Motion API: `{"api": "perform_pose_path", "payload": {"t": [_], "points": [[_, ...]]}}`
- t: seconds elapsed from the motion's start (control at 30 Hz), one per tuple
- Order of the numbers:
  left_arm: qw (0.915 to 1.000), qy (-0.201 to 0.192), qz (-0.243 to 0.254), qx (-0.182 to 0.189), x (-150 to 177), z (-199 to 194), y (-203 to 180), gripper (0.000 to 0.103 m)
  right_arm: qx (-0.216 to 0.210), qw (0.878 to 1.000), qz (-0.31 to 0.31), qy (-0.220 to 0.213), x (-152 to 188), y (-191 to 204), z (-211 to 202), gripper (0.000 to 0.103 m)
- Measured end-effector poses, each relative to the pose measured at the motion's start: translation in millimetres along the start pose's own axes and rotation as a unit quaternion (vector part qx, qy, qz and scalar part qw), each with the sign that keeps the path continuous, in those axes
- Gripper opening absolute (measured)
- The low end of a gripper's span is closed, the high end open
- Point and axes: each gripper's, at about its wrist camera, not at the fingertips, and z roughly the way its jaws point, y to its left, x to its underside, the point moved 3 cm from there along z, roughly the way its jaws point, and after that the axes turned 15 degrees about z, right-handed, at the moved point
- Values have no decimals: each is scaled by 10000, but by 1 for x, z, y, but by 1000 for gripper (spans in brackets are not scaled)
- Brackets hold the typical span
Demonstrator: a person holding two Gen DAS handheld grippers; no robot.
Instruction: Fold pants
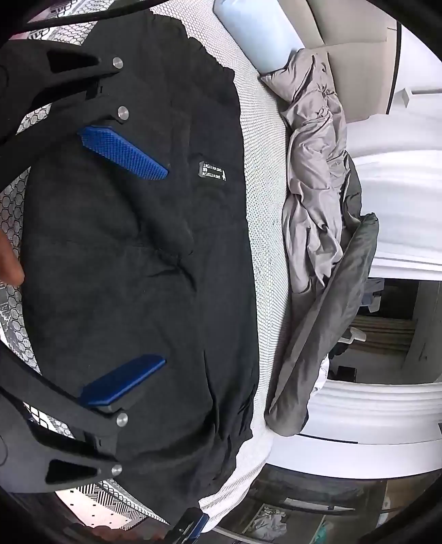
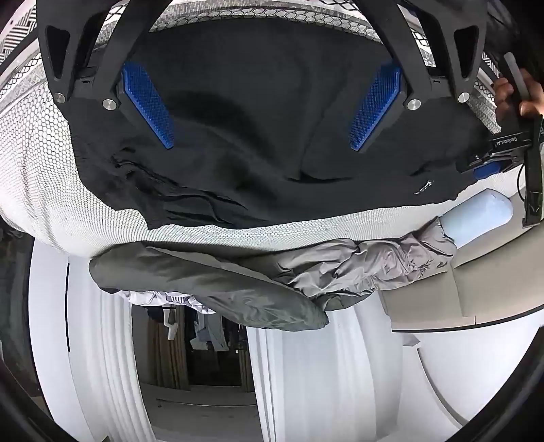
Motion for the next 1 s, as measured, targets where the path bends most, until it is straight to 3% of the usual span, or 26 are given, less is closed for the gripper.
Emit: {"api": "perform_pose_path", "payload": {"t": [1.0], "points": [[10000, -37, -54, -34, -1, -4, 4, 102, 12, 9999, -120, 52, 4, 6, 11, 103]]}}
